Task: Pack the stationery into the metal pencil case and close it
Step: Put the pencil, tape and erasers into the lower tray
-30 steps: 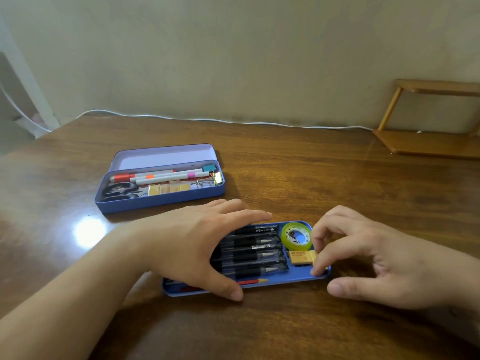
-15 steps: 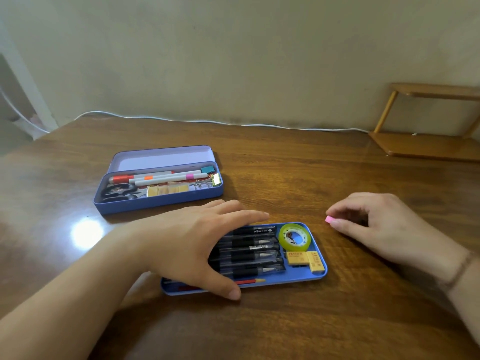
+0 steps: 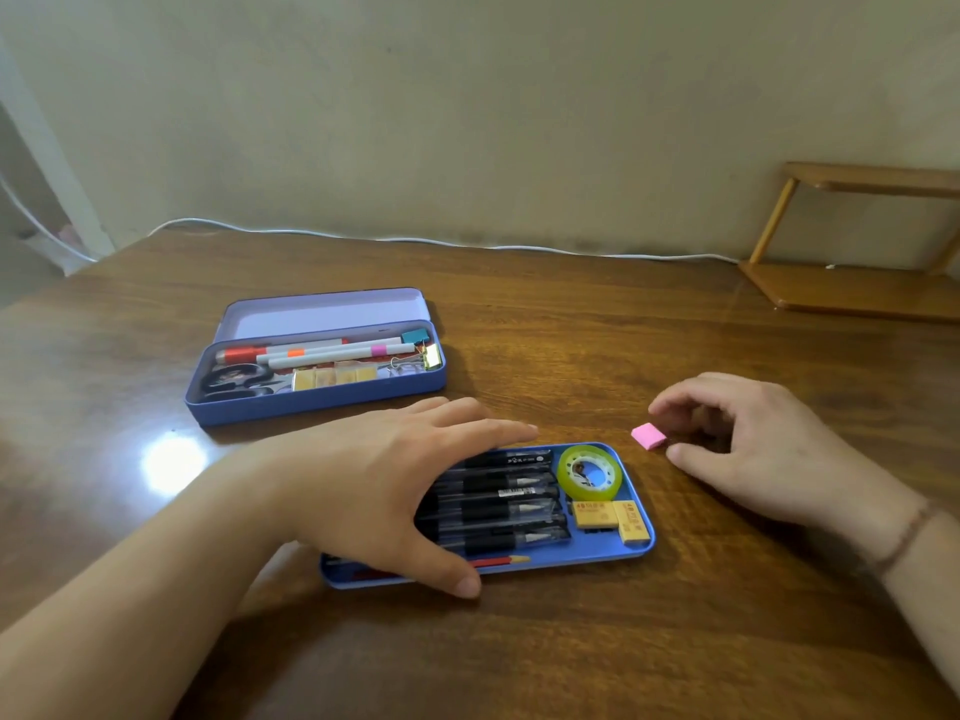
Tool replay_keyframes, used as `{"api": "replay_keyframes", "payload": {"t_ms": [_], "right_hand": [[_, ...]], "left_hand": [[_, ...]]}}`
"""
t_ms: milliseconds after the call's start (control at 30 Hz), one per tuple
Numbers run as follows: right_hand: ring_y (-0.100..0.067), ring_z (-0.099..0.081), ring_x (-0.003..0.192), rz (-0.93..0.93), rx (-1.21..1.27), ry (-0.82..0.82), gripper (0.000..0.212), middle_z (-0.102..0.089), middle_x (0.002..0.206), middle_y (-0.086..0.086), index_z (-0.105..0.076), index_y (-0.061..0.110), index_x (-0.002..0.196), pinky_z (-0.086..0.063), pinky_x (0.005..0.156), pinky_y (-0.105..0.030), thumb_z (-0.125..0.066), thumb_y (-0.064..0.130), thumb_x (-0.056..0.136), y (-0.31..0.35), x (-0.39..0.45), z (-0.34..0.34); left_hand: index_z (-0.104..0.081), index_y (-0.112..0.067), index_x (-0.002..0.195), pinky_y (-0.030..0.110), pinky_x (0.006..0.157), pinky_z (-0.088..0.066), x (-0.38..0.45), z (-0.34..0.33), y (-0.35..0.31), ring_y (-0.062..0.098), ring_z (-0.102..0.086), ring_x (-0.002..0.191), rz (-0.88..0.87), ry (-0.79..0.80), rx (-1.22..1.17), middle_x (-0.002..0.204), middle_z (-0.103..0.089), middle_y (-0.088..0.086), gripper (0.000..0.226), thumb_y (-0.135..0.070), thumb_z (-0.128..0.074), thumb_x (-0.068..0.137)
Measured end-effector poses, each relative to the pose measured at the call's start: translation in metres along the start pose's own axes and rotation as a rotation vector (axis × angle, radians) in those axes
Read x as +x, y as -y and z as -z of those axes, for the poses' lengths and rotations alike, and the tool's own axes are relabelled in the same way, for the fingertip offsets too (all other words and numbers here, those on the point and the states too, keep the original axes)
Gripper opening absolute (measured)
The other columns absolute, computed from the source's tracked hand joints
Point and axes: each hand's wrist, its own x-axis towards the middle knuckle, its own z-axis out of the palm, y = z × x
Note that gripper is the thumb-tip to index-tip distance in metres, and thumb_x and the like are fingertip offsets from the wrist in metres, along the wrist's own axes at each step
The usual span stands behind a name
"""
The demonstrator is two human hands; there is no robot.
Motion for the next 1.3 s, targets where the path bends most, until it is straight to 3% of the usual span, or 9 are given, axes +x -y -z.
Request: {"api": "replay_keyframes", "payload": {"t_ms": [67,267,400,500,667,833,967,1067,1300], "right_hand": [[0.0,-0.056,0.092,0.016,0.031,0.04,0.025,-0.059,0.096,0.025,-0.063,0.041,0.097,-0.045,0.072,-0.017,-0.074,0.027,0.079,0.001,0.0,0.001],[-0.002,-0.056,0.086,0.028,0.035,-0.047,0.012,-0.062,0.085,0.022,-0.068,0.038,0.084,-0.046,0.071,-0.023,-0.068,0.026,0.084,0.005,0.0,-0.002],[0.0,-0.057,0.083,-0.008,0.079,-0.148,0.015,-0.064,0.09,0.018,-0.066,0.033,0.099,-0.039,0.066,-0.014,-0.064,0.023,0.088,0.007,0.007,-0.009],[-0.004,-0.055,0.091,-0.06,0.032,-0.197,0.024,-0.065,0.102,0.01,-0.065,0.026,0.114,-0.042,0.076,-0.019,-0.06,0.019,0.092,0.004,0.015,-0.013],[-0.004,-0.056,0.094,-0.058,0.062,-0.151,0.023,-0.065,0.098,0.016,-0.065,0.032,0.107,-0.044,0.076,-0.021,-0.068,0.026,0.085,0.006,0.008,-0.01],[-0.004,-0.057,0.087,0.067,-0.004,-0.105,0.012,-0.063,0.084,0.021,-0.065,0.039,0.081,-0.048,0.072,-0.024,-0.074,0.032,0.078,0.017,0.001,-0.005],[-0.011,-0.062,0.098,0.338,0.277,-0.036,0.011,-0.069,0.091,0.015,-0.072,0.03,0.083,-0.049,0.08,-0.021,-0.079,0.027,0.076,0.039,-0.026,0.007],[-0.015,-0.059,0.103,0.581,0.157,0.124,0.007,-0.067,0.095,0.02,-0.072,0.029,0.086,-0.048,0.084,-0.025,-0.075,0.033,0.081,0.047,-0.027,0.0],[-0.011,-0.053,0.109,0.578,0.06,0.153,0.013,-0.061,0.098,0.026,-0.07,0.037,0.087,-0.049,0.083,-0.026,-0.065,0.048,0.083,0.043,-0.024,-0.005]], "left_hand": [[-0.001,-0.058,0.145,0.028,0.108,-0.04,-0.001,0.0,0.0,-0.009,-0.033,0.127,-0.003,-0.006,0.003,0.138,-0.027,-0.033,0.104,-0.075,-0.069,0.068],[-0.002,-0.058,0.146,0.029,0.108,-0.041,0.0,0.0,0.0,-0.008,-0.034,0.127,-0.01,-0.01,0.0,0.138,-0.028,-0.032,0.104,-0.075,-0.069,0.068],[-0.002,-0.058,0.145,0.027,0.107,-0.041,0.0,-0.001,0.001,-0.009,-0.033,0.126,-0.002,-0.007,0.004,0.137,-0.027,-0.033,0.104,-0.075,-0.069,0.068],[-0.003,-0.058,0.146,0.029,0.108,-0.041,0.0,-0.001,0.001,-0.006,-0.034,0.129,-0.003,-0.011,0.004,0.14,-0.028,-0.031,0.104,-0.076,-0.069,0.067],[-0.001,-0.059,0.145,0.027,0.108,-0.04,0.0,0.0,0.0,-0.009,-0.032,0.127,0.0,-0.006,-0.001,0.139,-0.027,-0.032,0.104,-0.075,-0.069,0.068],[0.0,-0.06,0.144,0.029,0.108,-0.04,0.0,-0.001,0.001,-0.008,-0.032,0.128,0.006,-0.002,-0.008,0.137,-0.027,-0.033,0.104,-0.074,-0.069,0.068],[-0.002,-0.057,0.146,0.03,0.109,-0.04,0.0,0.0,0.002,-0.008,-0.032,0.13,0.011,-0.014,-0.01,0.14,-0.027,-0.031,0.105,-0.073,-0.07,0.068],[-0.003,-0.057,0.146,0.031,0.109,-0.041,-0.001,-0.001,0.003,-0.007,-0.032,0.13,0.007,-0.017,-0.019,0.141,-0.027,-0.03,0.104,-0.072,-0.071,0.068],[-0.002,-0.059,0.144,0.031,0.108,-0.041,0.0,-0.001,0.003,-0.006,-0.033,0.129,0.005,-0.015,-0.012,0.14,-0.028,-0.03,0.103,-0.072,-0.07,0.068]]}}
